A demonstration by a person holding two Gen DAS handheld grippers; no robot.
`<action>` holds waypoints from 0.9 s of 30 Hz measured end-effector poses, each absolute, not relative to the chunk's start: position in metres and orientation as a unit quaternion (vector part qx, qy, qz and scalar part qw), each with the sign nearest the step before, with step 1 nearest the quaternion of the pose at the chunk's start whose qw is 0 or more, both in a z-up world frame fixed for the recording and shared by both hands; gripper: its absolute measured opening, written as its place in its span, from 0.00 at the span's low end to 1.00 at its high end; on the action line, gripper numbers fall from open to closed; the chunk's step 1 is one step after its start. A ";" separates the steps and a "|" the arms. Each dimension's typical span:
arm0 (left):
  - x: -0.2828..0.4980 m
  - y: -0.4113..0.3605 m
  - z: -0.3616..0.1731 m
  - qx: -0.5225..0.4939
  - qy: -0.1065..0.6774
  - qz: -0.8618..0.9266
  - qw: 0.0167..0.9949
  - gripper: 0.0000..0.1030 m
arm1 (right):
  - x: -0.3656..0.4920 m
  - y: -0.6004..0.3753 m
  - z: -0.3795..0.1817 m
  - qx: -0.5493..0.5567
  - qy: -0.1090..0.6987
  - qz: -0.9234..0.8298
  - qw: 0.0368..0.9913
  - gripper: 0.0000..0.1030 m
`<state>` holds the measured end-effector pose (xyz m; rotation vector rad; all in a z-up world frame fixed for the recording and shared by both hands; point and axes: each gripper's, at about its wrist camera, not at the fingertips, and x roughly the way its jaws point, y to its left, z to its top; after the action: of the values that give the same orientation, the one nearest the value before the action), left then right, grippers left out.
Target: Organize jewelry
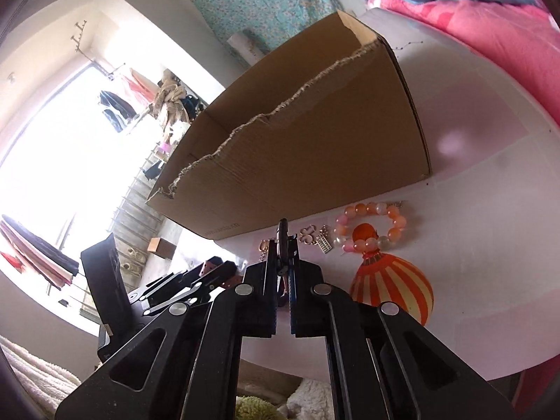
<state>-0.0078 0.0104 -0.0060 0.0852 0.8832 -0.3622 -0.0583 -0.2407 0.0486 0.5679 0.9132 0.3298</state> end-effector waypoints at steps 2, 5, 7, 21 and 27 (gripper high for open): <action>-0.013 0.013 0.006 0.034 0.411 -0.195 0.890 0.26 | -0.058 -0.231 0.059 0.253 0.423 0.167 0.854 0.03; -0.022 0.017 0.031 0.020 0.385 -0.232 0.893 0.25 | -0.066 -0.233 0.084 0.228 0.404 0.186 0.866 0.03; -0.027 0.023 0.052 -0.006 0.371 -0.266 0.890 0.25 | -0.064 -0.224 0.096 0.219 0.389 0.197 0.873 0.03; 0.069 0.016 0.146 -0.043 0.363 -0.295 0.883 0.24 | 0.079 -0.231 0.135 0.233 0.401 0.248 0.851 0.03; 0.169 -0.016 0.109 -0.016 0.476 -0.231 0.849 0.24 | 0.177 -0.221 0.090 0.226 0.522 0.174 0.804 0.03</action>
<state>0.1686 -0.0162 0.1093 -0.0344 1.0022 -0.4865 0.1773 -0.2209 0.0902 0.4840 1.1169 0.3725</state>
